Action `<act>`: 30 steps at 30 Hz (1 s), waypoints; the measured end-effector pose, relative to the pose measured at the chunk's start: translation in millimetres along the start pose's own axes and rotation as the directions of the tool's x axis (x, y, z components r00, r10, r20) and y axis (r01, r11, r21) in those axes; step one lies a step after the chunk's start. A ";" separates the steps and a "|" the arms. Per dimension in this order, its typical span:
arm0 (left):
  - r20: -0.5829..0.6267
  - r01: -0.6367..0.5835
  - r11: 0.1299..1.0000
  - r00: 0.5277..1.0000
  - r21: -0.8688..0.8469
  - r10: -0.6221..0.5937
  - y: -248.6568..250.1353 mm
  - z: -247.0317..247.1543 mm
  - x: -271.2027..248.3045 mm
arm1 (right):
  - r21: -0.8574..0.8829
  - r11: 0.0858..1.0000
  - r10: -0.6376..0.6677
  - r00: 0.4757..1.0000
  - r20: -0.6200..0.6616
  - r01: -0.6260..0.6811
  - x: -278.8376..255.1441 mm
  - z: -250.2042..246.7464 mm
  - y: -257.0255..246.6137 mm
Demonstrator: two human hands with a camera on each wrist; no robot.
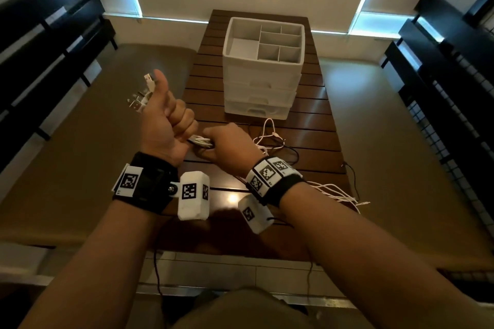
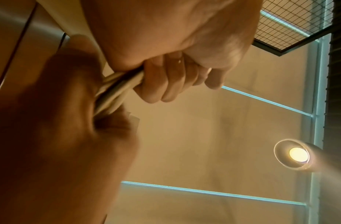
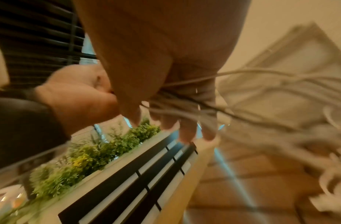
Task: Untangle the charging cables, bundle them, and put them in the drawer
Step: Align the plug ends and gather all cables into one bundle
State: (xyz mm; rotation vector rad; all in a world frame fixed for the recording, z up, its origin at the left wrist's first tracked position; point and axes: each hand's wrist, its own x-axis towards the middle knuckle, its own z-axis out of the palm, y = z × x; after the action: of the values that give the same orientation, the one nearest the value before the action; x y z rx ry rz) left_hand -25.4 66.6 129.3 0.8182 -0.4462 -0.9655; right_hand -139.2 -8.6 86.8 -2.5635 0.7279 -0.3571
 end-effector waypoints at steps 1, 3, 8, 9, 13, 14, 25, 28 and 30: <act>0.014 0.003 1.000 1.000 -0.003 -0.003 1.0 -2.0 0.5 | 0.020 1.000 0.022 1.000 0.007 -0.022 -2.5 3.3 6.3; 0.025 0.003 1.000 1.000 -0.028 -0.002 4.6 -6.1 3.1 | -0.011 0.999 0.031 1.000 0.001 -0.031 -10.6 6.6 24.0; -0.002 0.043 0.996 0.999 -0.078 -0.043 13.5 -19.7 5.1 | -0.152 0.956 0.255 0.967 0.018 -0.250 -64.1 3.3 108.0; -0.015 0.051 0.994 0.999 -0.097 -0.053 13.9 -21.8 4.6 | -0.191 0.933 0.312 0.950 0.001 -0.306 -78.8 1.2 125.7; -0.035 0.087 0.988 0.995 -0.125 -0.092 0.2 -20.1 1.6 | -0.314 0.844 0.454 0.891 -0.017 -0.436 -119.3 -9.4 171.2; -0.032 0.095 0.988 0.995 -0.126 -0.099 -4.1 -18.6 0.9 | -0.324 0.830 0.474 0.880 -0.021 -0.455 -122.7 -10.1 177.5; -0.029 0.052 0.994 0.998 -0.101 -0.055 11.0 -31.4 12.7 | -0.309 0.791 0.598 0.774 0.210 -0.528 -108.2 4.3 185.4; -0.043 0.059 0.995 0.997 -0.078 -0.062 12.9 -49.4 13.4 | -0.173 0.875 0.481 0.770 0.419 -0.452 -107.9 -7.9 177.2; -0.059 0.067 0.996 0.996 -0.067 -0.071 11.8 -59.4 12.0 | 0.094 0.871 0.381 0.784 0.491 -0.483 -103.7 -28.1 166.1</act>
State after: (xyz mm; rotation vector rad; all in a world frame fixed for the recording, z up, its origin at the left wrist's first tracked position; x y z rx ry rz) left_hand 26.5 84.2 101.1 0.8066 -0.3343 -1.0110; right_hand -306.9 -87.8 17.8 -2.0644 0.9969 0.3035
